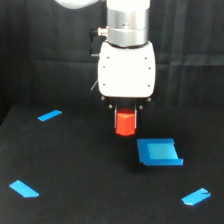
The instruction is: Pick up the red object from the table
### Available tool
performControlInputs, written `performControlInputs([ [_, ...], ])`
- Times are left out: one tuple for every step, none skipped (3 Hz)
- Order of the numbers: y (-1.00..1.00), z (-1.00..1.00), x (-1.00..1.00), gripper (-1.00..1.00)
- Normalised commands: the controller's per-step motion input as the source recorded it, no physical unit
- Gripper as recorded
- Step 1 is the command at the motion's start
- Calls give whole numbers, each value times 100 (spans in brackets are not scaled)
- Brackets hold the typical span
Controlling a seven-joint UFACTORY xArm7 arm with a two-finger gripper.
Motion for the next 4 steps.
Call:
performControlInputs([
  [3, 9, 10, -100],
  [2, 15, 7, -100],
  [4, 8, 0, -97],
  [0, 9, 5, -98],
])
